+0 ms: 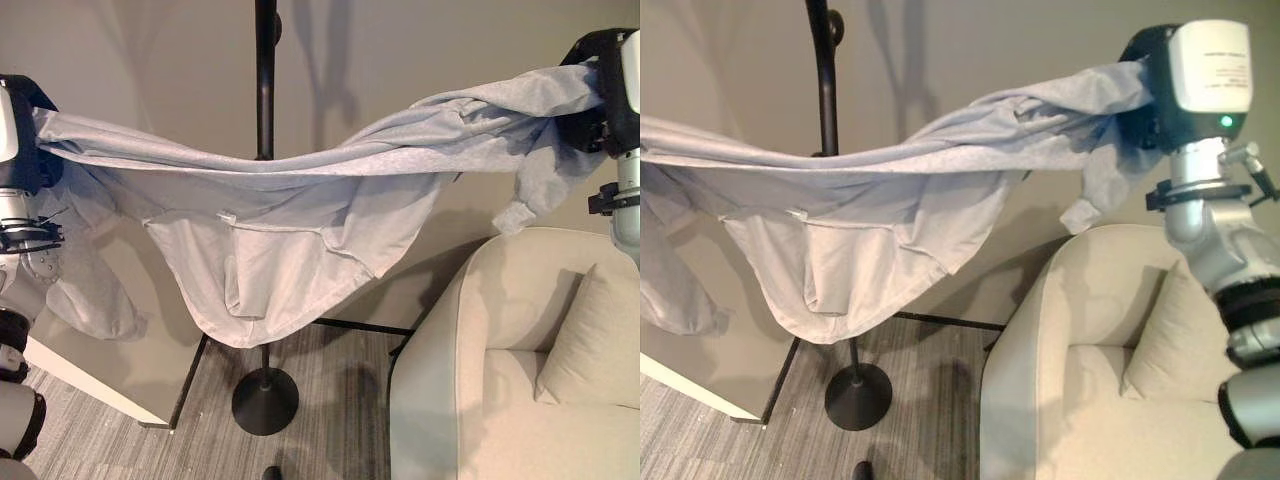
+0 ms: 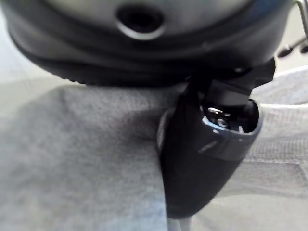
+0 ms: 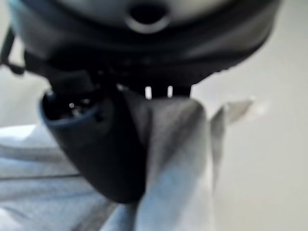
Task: Hang the clothes on the sofa on the clothes rack.
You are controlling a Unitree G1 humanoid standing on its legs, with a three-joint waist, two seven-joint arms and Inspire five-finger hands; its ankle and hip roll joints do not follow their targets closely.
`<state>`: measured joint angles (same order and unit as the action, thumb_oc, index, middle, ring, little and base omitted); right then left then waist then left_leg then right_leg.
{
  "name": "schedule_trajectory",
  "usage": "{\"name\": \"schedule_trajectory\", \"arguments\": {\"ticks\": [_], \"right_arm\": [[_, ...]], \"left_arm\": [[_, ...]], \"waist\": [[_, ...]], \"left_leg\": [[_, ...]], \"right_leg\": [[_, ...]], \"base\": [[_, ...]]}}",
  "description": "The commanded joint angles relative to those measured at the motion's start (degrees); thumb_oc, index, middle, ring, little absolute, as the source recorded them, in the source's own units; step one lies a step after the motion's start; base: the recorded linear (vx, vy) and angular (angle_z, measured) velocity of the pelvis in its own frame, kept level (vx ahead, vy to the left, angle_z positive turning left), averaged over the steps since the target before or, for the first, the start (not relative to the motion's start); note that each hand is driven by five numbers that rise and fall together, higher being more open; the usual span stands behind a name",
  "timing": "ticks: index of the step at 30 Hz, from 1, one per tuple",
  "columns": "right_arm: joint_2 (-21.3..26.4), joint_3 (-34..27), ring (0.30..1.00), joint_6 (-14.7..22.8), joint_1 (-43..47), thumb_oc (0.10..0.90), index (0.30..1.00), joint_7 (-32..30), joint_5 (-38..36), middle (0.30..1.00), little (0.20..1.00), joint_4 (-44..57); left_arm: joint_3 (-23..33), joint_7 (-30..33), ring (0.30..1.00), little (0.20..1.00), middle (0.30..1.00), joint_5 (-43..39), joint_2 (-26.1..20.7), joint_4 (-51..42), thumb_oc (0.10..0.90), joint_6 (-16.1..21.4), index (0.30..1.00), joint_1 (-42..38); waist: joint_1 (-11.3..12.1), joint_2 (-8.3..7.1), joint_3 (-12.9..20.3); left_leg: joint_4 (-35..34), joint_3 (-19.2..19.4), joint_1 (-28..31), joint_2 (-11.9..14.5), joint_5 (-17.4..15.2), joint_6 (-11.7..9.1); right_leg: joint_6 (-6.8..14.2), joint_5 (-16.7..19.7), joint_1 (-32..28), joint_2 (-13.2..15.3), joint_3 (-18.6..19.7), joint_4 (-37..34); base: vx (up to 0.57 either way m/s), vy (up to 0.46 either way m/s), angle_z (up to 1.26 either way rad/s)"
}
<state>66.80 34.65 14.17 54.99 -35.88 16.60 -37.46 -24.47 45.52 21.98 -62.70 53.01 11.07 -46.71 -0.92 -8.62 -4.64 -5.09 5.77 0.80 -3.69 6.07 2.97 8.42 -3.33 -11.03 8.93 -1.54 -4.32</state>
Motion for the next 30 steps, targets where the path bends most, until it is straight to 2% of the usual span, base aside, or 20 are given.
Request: {"name": "schedule_trajectory", "arguments": {"ticks": [1,2,3,4,5,6,9,11,15,22,27,30], "right_arm": [[5.1,-11.1,0.300,-5.8,1.7,0.400,0.300,-3.2,-5.3,0.300,0.300,0.2],[4.9,-13.1,0.300,-5.9,-0.2,0.400,0.300,-3.3,-4.8,0.300,0.300,3.2],[4.4,-18.3,0.300,-6.2,-5.6,0.400,0.300,-3.9,-3.3,0.300,0.300,8.5],[3.7,-21.3,0.300,-6.1,-8.9,0.400,0.300,-4.1,-2.2,0.300,0.300,11.7],[2.7,-28.9,0.300,-6.1,-17.3,0.400,0.300,-4.1,1.0,0.300,0.300,19.7],[1.6,-32.8,0.300,-5.8,-21.3,0.400,0.300,-4.1,2.4,0.300,0.300,23.5],[-0.1,-38.0,0.300,-5.6,-26.9,0.400,0.300,-3.7,3.3,0.300,0.300,28.2],[-2.4,-42.0,0.300,-4.8,-31.5,0.400,0.300,-3.3,4.1,0.300,0.300,32.2],[-5.7,-46.8,0.300,-3.5,-38.9,0.400,0.300,-1.5,5.0,0.300,0.300,38.6],[-9.8,-54.0,0.300,-1.2,-49.5,0.400,0.300,-1.1,7.4,0.300,0.300,46.5],[-10.0,-60.7,0.300,-1.2,-56.0,0.400,0.300,-4.1,11.2,0.300,0.300,48.7],[-8.3,-64.2,0.300,-2.5,-57.3,0.400,0.300,-8.0,12.3,0.300,0.300,47.1]], "left_arm": [[12.7,3.2,0.300,0.300,0.300,-4.2,-4.4,-2.6,0.400,-2.7,0.300,2.4],[15.0,3.4,0.300,0.300,0.300,-4.1,-3.8,-5.0,0.400,-2.7,0.300,4.6],[20.1,4.4,0.300,0.300,0.300,-3.3,-2.2,-10.5,0.400,-2.6,0.300,9.3],[23.0,5.3,0.300,0.300,0.300,-2.5,-0.7,-14.1,0.400,-2.6,0.300,12.1],[29.1,5.9,0.300,0.300,0.300,-0.1,3.4,-22.6,0.400,-2.5,0.300,19.9],[31.4,5.9,0.300,0.300,0.300,1.6,6.6,-28.4,0.400,-2.0,0.300,23.3],[33.8,5.0,0.300,0.300,0.300,3.6,10.0,-34.3,0.400,-1.9,0.300,27.6],[35.3,3.6,0.300,0.300,0.300,5.6,14.2,-40.3,0.400,-0.5,0.300,32.3],[36.6,0.7,0.300,0.300,0.300,8.1,19.1,-48.3,0.400,1.7,0.300,39.9],[39.5,-1.6,0.300,0.300,0.300,10.0,21.8,-55.7,0.400,4.3,0.300,48.7],[44.1,-0.3,0.300,0.300,0.300,11.9,21.3,-58.6,0.400,5.1,0.300,53.2],[48.2,2.3,0.300,0.300,0.300,12.9,18.6,-59.9,0.400,4.2,0.300,53.1]], "waist": [[1.5,2.89,10.9],[1.5,2.91,10.9],[1.7,2.96,10.8],[1.9,2.91,10.8],[2.3,2.55,11.0],[2.6,2.46,11.0],[3.0,2.35,10.9],[3.7,2.21,10.5],[4.4,2.16,9.7],[4.9,2.59,7.4],[4.8,3.39,6.2],[4.8,4.31,6.2]], "left_leg": [[1.0,-0.5,-1.0,6.1,-5.2,-5.4],[1.0,-0.7,-1.0,6.0,-5.2,-5.3],[0.9,-1.0,-0.9,5.8,-5.4,-5.2],[0.9,-1.2,-0.8,5.7,-5.5,-5.1],[0.9,-1.7,-0.7,5.6,-5.7,-5.1],[0.9,-1.9,-0.8,5.8,-5.6,-5.2],[0.8,-2.1,-1.0,6.0,-5.3,-5.4],[1.0,-2.2,-1.7,6.5,-4.6,-5.6],[1.1,-2.5,-2.5,7.5,-3.5,-6.4],[1.5,-3.9,-4.2,9.4,-1.0,-8.3],[1.3,-5.0,-5.4,10.9,0.9,-9.5],[0.7,-6.0,-6.1,12.1,2.3,-10.5]], "right_leg": [[3.4,1.2,1.9,0.8,-1.3,7.5],[3.4,1.1,1.8,0.8,-1.3,7.6],[3.3,0.9,1.6,1.0,-1.4,7.6],[3.3,0.6,1.5,1.1,-1.6,7.5],[3.2,0.0,1.1,1.2,-2.0,7.1],[2.9,-1.0,0.9,1.1,-2.5,6.6],[2.4,-2.0,0.4,0.9,-3.0,5.7],[1.7,-2.9,0.1,0.6,-3.5,4.7],[0.6,-3.3,-1.0,-0.3,-4.2,2.7],[-1.2,-3.3,-1.7,-2.6,-4.9,0.9],[-2.3,-3.7,-1.8,-4.6,-5.7,0.6],[-3.0,-3.9,-1.7,-6.2,-6.3,0.2]], "base": [[0.00,0.000,0.00],[0.00,0.000,0.00],[-0.01,-0.014,0.03],[-0.03,-0.044,0.09],[-0.05,-0.073,0.13],[-0.05,-0.066,0.16],[-0.06,-0.060,0.14],[-0.12,-0.096,0.04],[-0.09,-0.104,0.05],[-0.11,-0.102,0.06],[-0.09,-0.099,0.15],[-0.09,-0.100,0.21]]}}
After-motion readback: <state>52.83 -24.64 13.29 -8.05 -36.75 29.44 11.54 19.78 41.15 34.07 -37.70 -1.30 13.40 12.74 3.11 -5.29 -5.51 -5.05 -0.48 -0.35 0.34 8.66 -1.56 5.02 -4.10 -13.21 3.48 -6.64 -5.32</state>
